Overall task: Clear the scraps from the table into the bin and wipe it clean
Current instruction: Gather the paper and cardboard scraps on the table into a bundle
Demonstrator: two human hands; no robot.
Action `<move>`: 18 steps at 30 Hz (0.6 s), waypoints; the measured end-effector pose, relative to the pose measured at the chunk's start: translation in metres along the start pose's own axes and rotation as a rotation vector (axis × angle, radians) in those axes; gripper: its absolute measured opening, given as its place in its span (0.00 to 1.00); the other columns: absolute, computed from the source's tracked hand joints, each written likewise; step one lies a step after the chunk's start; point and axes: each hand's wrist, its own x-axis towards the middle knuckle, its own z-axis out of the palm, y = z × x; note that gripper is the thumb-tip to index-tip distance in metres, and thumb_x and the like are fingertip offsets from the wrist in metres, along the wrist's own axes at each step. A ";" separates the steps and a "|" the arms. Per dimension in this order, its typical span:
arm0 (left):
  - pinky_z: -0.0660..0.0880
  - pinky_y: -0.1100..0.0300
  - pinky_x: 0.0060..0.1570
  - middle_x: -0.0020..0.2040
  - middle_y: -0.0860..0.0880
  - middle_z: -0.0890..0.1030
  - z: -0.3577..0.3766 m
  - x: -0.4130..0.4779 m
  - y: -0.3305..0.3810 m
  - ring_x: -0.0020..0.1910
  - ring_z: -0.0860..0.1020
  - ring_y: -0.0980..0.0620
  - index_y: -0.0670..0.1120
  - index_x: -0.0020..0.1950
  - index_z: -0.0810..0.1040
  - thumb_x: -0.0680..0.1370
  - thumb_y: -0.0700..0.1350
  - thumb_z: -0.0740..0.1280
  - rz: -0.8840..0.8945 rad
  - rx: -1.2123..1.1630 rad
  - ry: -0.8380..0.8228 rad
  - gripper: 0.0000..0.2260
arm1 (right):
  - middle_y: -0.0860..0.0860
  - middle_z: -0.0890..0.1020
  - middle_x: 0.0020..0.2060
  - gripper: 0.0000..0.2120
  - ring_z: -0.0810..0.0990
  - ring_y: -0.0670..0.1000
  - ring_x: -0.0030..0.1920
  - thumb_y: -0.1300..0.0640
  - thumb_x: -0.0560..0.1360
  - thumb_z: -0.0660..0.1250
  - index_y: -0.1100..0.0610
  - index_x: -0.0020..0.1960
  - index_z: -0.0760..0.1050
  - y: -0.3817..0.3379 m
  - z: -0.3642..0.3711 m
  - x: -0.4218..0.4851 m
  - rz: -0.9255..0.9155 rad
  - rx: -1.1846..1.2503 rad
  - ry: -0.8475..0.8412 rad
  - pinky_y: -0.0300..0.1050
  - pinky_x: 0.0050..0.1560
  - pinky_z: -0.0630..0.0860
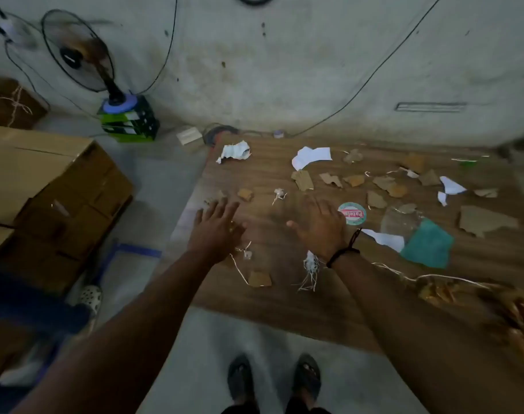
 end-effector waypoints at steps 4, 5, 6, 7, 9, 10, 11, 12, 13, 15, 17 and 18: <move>0.49 0.37 0.71 0.79 0.44 0.45 0.037 0.011 -0.019 0.77 0.47 0.41 0.59 0.75 0.54 0.75 0.68 0.55 -0.090 0.020 -0.140 0.31 | 0.55 0.64 0.73 0.44 0.62 0.60 0.72 0.27 0.65 0.51 0.48 0.75 0.58 0.012 0.039 -0.008 0.109 -0.030 -0.133 0.60 0.70 0.59; 0.50 0.36 0.70 0.79 0.43 0.45 0.048 0.013 -0.024 0.77 0.47 0.40 0.59 0.75 0.53 0.74 0.69 0.56 -0.080 0.022 -0.169 0.33 | 0.54 0.62 0.74 0.45 0.60 0.60 0.74 0.26 0.64 0.50 0.47 0.76 0.56 0.014 0.051 -0.013 0.113 -0.043 -0.150 0.60 0.71 0.57; 0.51 0.36 0.70 0.79 0.43 0.45 0.056 0.014 -0.027 0.77 0.47 0.39 0.60 0.75 0.54 0.72 0.71 0.56 -0.056 0.038 -0.190 0.34 | 0.54 0.61 0.75 0.45 0.58 0.59 0.75 0.26 0.64 0.49 0.46 0.76 0.54 0.015 0.060 -0.018 0.115 -0.052 -0.173 0.60 0.72 0.54; 0.52 0.37 0.70 0.79 0.43 0.47 0.064 0.016 -0.032 0.76 0.48 0.39 0.60 0.75 0.54 0.71 0.73 0.56 -0.032 0.060 -0.195 0.35 | 0.54 0.60 0.75 0.46 0.56 0.58 0.75 0.27 0.64 0.49 0.47 0.77 0.54 0.016 0.070 -0.022 0.113 -0.061 -0.186 0.59 0.73 0.51; 0.55 0.40 0.70 0.78 0.44 0.53 0.074 0.017 -0.041 0.75 0.53 0.39 0.60 0.74 0.58 0.69 0.74 0.55 -0.011 0.085 -0.175 0.36 | 0.56 0.60 0.75 0.44 0.56 0.58 0.76 0.29 0.65 0.49 0.51 0.76 0.57 0.014 0.086 -0.030 0.111 -0.082 -0.201 0.60 0.73 0.50; 0.57 0.42 0.69 0.77 0.44 0.56 0.077 0.016 -0.045 0.74 0.56 0.39 0.60 0.73 0.59 0.69 0.74 0.55 -0.005 0.082 -0.165 0.36 | 0.57 0.61 0.75 0.42 0.58 0.59 0.75 0.31 0.67 0.50 0.53 0.75 0.60 0.011 0.092 -0.033 0.110 -0.104 -0.190 0.61 0.72 0.51; 0.59 0.43 0.68 0.77 0.44 0.57 0.079 0.015 -0.048 0.73 0.58 0.39 0.59 0.73 0.59 0.70 0.74 0.55 -0.003 0.068 -0.148 0.36 | 0.59 0.63 0.74 0.40 0.60 0.60 0.74 0.33 0.69 0.51 0.55 0.74 0.63 0.007 0.098 -0.034 0.116 -0.117 -0.169 0.61 0.72 0.54; 0.61 0.43 0.67 0.76 0.43 0.58 0.081 0.013 -0.050 0.72 0.60 0.39 0.59 0.73 0.59 0.70 0.74 0.55 0.003 0.046 -0.126 0.35 | 0.60 0.64 0.73 0.38 0.62 0.60 0.73 0.35 0.71 0.51 0.57 0.73 0.64 0.001 0.102 -0.033 0.119 -0.120 -0.144 0.60 0.72 0.56; 0.63 0.44 0.66 0.76 0.43 0.60 0.082 0.011 -0.052 0.71 0.62 0.39 0.58 0.73 0.59 0.71 0.72 0.55 0.008 0.017 -0.106 0.34 | 0.60 0.65 0.73 0.36 0.63 0.60 0.73 0.37 0.73 0.51 0.59 0.73 0.64 -0.008 0.107 -0.032 0.118 -0.108 -0.132 0.59 0.72 0.57; 0.66 0.45 0.64 0.74 0.42 0.63 0.083 0.007 -0.053 0.69 0.65 0.39 0.57 0.74 0.60 0.75 0.67 0.57 0.019 -0.060 -0.061 0.30 | 0.60 0.66 0.72 0.33 0.64 0.59 0.73 0.40 0.75 0.51 0.61 0.72 0.65 -0.032 0.116 -0.028 0.096 -0.038 -0.114 0.55 0.73 0.56; 0.69 0.45 0.62 0.73 0.41 0.65 0.084 0.004 -0.053 0.67 0.67 0.38 0.54 0.74 0.63 0.77 0.62 0.59 0.020 -0.155 -0.022 0.27 | 0.61 0.70 0.69 0.31 0.68 0.59 0.70 0.43 0.77 0.51 0.63 0.70 0.68 -0.060 0.126 -0.023 0.048 0.049 -0.101 0.54 0.72 0.58; 0.70 0.45 0.62 0.72 0.41 0.66 0.084 0.003 -0.053 0.67 0.67 0.38 0.53 0.74 0.64 0.76 0.61 0.58 0.021 -0.189 -0.020 0.27 | 0.61 0.72 0.68 0.30 0.69 0.59 0.70 0.43 0.77 0.50 0.64 0.69 0.69 -0.072 0.131 -0.021 0.021 0.069 -0.106 0.54 0.71 0.61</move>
